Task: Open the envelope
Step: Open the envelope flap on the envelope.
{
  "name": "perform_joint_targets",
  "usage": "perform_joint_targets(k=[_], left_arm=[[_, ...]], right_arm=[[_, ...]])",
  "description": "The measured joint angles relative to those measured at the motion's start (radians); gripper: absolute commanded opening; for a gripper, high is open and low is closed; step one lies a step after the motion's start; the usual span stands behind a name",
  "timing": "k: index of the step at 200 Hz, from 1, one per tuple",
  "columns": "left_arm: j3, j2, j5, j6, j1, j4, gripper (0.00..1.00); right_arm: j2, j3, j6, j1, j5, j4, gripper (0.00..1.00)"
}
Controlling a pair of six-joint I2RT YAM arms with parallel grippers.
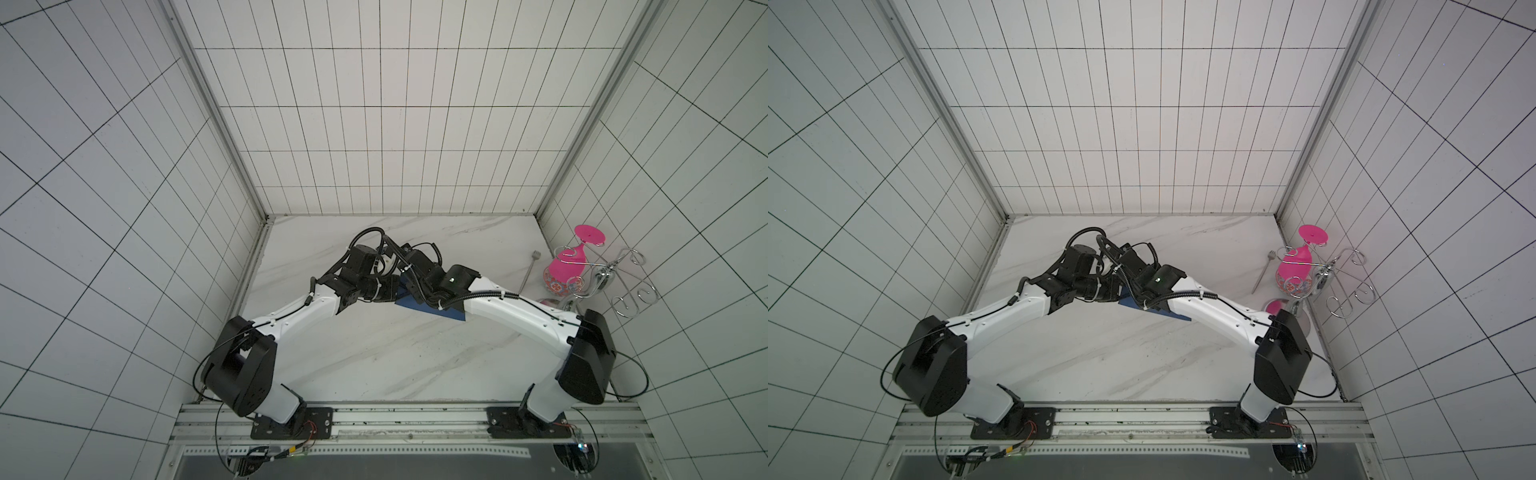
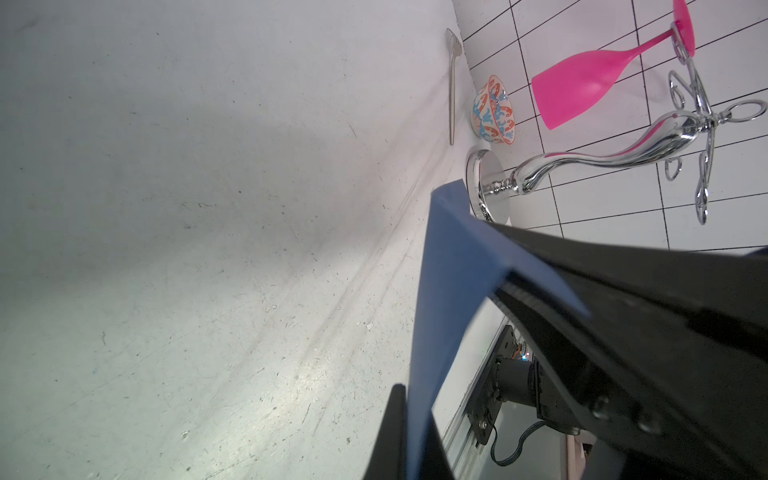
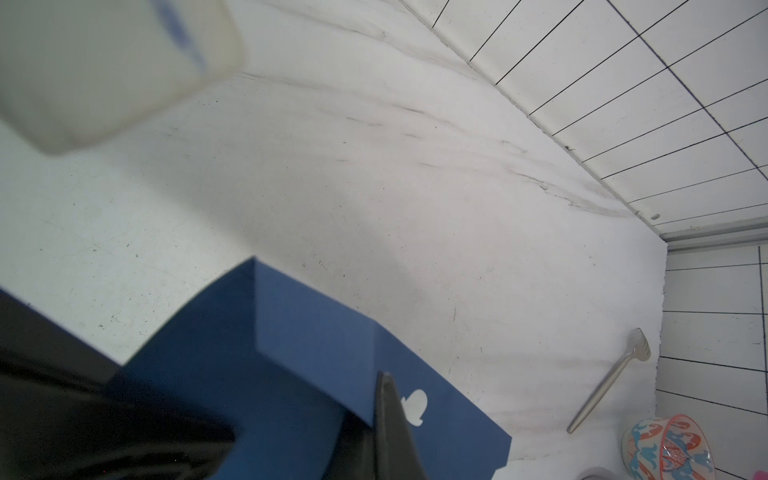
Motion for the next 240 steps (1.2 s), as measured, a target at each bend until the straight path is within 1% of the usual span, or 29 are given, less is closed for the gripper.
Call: perform_joint_targets(k=[141, 194, 206, 240], left_arm=[[0.001, 0.0, -0.005, 0.026, 0.0, -0.014, 0.0], [0.001, 0.0, -0.031, 0.04, 0.0, -0.041, 0.0], [0.001, 0.0, -0.033, 0.042, 0.0, -0.045, 0.0], [0.001, 0.006, -0.024, 0.055, 0.0, -0.047, 0.0]], right_arm=[[0.024, 0.052, -0.019, -0.014, -0.043, -0.068, 0.03], [0.05, 0.083, -0.03, -0.023, -0.042, -0.1, 0.03], [0.055, 0.084, -0.03, -0.024, -0.043, -0.101, 0.05], [0.064, 0.099, -0.037, -0.037, -0.056, -0.114, 0.15]])
